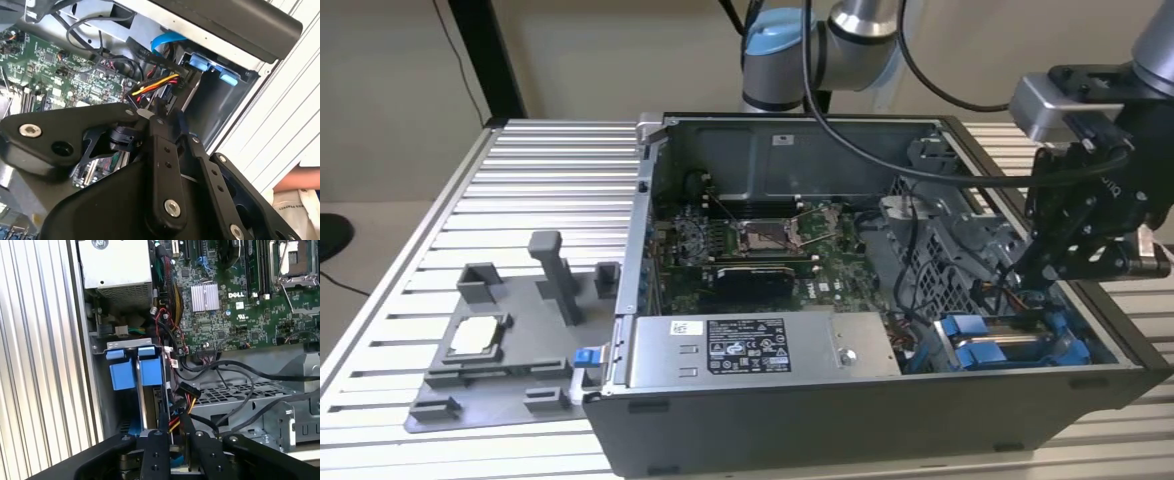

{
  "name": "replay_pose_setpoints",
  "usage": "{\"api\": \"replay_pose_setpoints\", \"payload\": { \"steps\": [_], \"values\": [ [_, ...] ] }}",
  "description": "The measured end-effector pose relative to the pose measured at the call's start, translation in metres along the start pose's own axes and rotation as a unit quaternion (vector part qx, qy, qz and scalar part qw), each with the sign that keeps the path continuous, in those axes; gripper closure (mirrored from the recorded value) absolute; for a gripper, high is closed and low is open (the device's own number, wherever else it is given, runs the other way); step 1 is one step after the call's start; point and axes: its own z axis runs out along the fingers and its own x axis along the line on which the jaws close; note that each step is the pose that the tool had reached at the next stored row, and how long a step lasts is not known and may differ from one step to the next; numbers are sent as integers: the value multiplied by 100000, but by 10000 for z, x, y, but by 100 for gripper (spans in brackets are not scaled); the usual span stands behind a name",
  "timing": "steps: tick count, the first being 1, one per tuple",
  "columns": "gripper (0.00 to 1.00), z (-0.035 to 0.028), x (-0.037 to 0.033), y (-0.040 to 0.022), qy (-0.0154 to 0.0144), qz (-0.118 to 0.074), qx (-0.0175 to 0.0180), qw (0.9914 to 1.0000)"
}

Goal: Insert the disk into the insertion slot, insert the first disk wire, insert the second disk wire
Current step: 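Insert the second disk wire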

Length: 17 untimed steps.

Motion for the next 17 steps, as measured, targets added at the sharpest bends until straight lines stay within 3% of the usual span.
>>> {"api": "replay_pose_setpoints", "payload": {
  "steps": [2,3,10,13,17],
  "values": [
    [100,-6,19,-33,-412,7,-51,99999],
    [0,-8,30,-53,-587,9,-73,99998],
    [0,-11,127,-193,-1425,24,-176,99990],
    [0,-9,174,-249,-1652,30,-204,99986],
    [0,40,253,-299,-1943,35,-279,99981]
  ]
}}
